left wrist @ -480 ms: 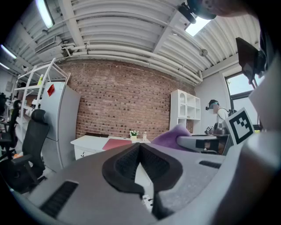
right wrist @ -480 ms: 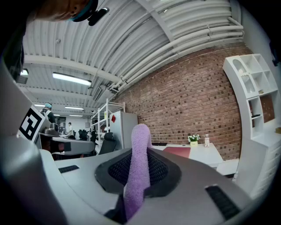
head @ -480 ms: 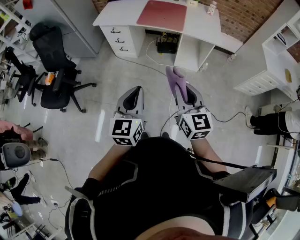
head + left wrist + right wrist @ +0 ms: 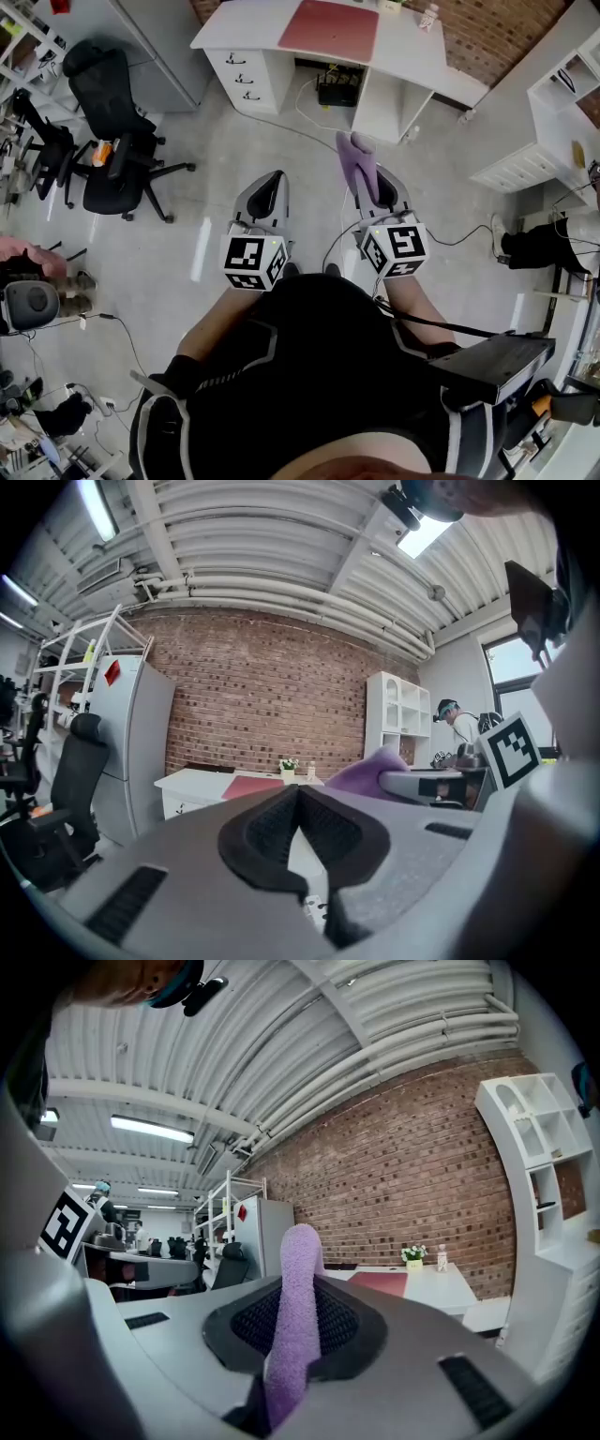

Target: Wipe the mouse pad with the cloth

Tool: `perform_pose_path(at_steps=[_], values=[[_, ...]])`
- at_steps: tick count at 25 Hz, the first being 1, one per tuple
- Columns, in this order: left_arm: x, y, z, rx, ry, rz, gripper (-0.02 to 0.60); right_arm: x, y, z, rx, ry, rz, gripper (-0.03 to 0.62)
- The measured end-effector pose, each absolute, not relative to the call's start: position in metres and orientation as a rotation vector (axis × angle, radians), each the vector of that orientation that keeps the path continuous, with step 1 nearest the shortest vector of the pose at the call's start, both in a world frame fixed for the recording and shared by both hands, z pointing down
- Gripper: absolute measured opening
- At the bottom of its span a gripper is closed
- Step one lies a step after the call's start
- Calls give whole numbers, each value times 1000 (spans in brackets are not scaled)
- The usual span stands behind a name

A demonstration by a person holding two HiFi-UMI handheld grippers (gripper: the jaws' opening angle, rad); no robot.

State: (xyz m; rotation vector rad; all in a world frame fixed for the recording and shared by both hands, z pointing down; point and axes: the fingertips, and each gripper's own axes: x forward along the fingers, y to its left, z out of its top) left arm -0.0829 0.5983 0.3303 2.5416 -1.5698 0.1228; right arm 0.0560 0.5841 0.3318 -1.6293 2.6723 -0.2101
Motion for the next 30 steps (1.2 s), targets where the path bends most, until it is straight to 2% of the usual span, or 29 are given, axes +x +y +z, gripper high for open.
perform_pose_path(at_steps=[10,22,30], values=[[-111,599,334,2527,-1566,130,0,39,578,333,-1650,2613,-295,58],[-171,583,341,2534,-1527,31,0,-23,557,332,-1698,2604,-278,58],[-175,547,340,2560,-1504,21,0,-25,522,323,-1689,2594,-245,58]])
